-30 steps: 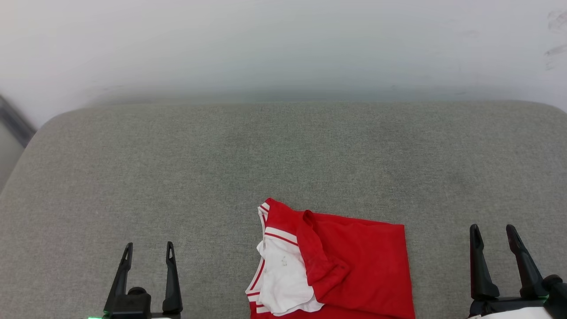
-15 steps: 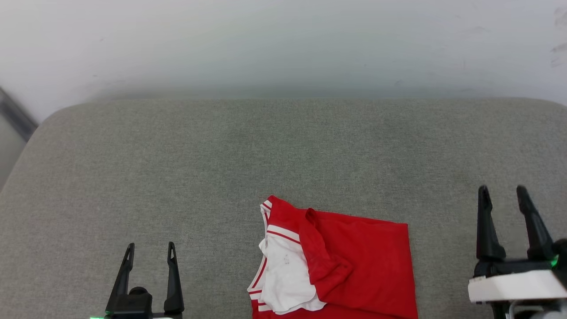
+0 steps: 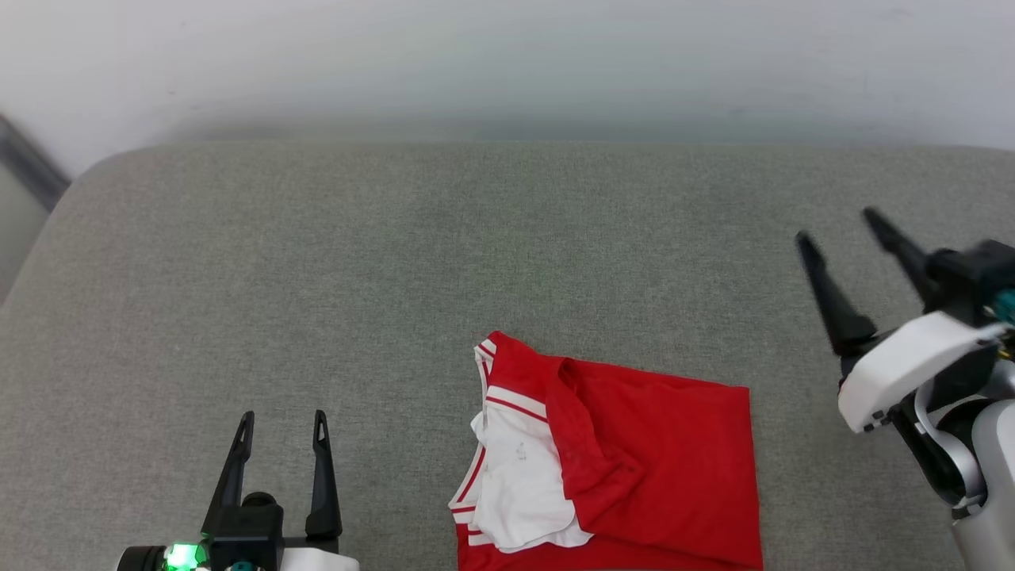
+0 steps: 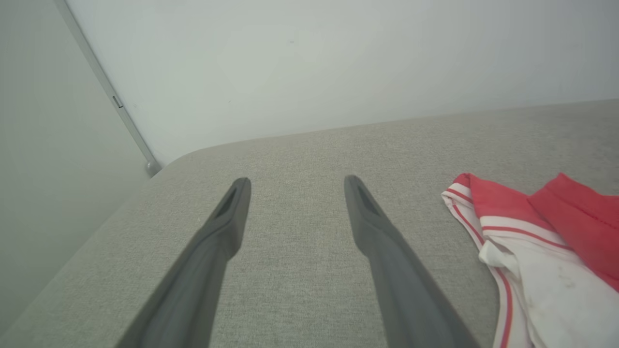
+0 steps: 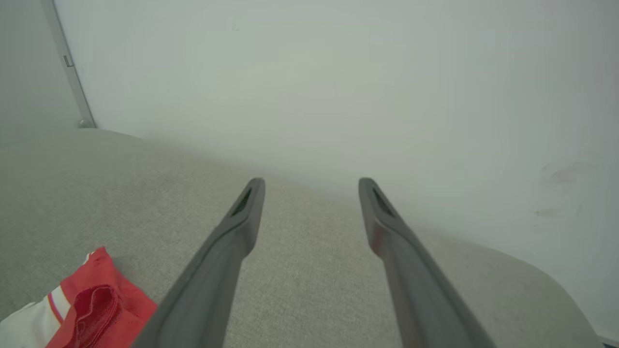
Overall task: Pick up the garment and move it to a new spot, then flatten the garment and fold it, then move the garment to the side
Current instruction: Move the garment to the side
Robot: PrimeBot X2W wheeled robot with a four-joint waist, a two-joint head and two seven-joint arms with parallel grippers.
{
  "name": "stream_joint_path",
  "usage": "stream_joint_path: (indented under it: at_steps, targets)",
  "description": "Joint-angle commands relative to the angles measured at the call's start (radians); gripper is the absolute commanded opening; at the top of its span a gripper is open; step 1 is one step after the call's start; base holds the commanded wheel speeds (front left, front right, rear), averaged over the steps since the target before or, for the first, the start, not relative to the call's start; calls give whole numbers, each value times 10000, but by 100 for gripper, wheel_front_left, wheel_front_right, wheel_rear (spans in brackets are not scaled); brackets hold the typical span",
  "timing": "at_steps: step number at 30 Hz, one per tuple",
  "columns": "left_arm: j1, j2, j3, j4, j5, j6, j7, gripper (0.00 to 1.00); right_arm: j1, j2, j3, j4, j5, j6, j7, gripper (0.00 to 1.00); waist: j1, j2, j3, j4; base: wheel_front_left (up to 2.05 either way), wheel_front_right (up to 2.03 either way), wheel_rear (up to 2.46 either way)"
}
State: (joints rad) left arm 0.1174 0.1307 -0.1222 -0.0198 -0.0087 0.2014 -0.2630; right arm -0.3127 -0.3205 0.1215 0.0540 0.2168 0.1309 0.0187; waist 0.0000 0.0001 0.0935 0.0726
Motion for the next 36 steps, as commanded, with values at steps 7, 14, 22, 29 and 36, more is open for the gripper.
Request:
stream_joint_path:
  at_steps: [7,14,22,29,36]
  targets:
    - [-328,-60,-61,-69,71,-58,-22,100,-490,-2388,1998,-166,5288,-4,6480,100,0,-1,509,21,0,0,0]
    - [-600,-84,-166,-125,88,-82,-22,100,222,-2576,2078,145,7860,-4,8669,100,0,-1,957,157,0,0,0]
    - [-979,-78,-307,-135,114,-200,-22,100,389,-1589,2065,1239,8344,-4,8669,100,0,-1,1593,433,0,0,0]
    - [-1232,-110,-415,-114,111,-209,-22,100,443,-912,2783,2026,8173,-13,8253,100,0,-1,1935,677,0,0,0]
    - [-1231,-155,-420,-19,31,-172,-22,100,341,-1062,3298,2211,8014,-24,7637,0,0,-1,1916,759,0,0,0]
